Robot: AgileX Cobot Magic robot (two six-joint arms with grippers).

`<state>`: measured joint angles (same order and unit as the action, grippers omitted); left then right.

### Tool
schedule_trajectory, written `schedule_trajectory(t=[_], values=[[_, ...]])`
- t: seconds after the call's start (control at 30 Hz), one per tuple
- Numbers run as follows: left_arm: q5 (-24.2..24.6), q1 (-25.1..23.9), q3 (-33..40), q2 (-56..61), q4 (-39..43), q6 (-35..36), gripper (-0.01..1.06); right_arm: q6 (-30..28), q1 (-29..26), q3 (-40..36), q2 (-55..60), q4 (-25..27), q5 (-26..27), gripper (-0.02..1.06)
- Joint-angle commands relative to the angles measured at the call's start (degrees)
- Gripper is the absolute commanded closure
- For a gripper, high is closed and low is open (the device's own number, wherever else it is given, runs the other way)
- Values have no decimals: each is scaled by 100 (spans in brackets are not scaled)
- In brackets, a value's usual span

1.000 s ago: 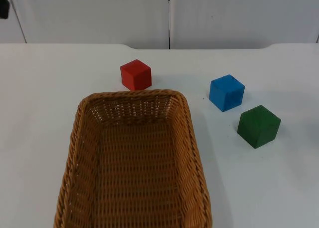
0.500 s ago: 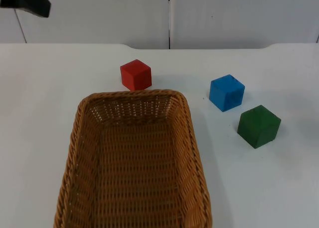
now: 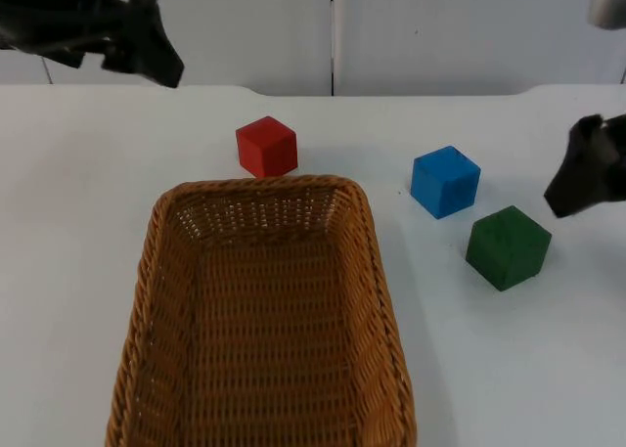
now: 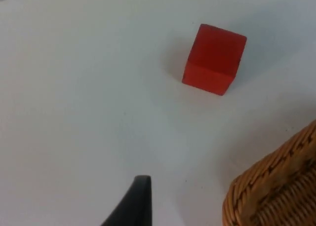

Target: Pick up one cube with each hand and place exactly two cubes into the same basket, leaving the remaining cube outside.

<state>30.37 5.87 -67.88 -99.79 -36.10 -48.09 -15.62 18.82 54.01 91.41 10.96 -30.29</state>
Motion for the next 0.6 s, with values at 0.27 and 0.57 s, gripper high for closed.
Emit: schedule_trajectory(t=[0.27,0.57], values=[[-694,486,-226,-544,-79,-584,0,-50,33,39,550,-212,1019,-1],[-433,512,-1132,-1418,-270,-630,0,-88,42,250,1149,-212,1306,-1]])
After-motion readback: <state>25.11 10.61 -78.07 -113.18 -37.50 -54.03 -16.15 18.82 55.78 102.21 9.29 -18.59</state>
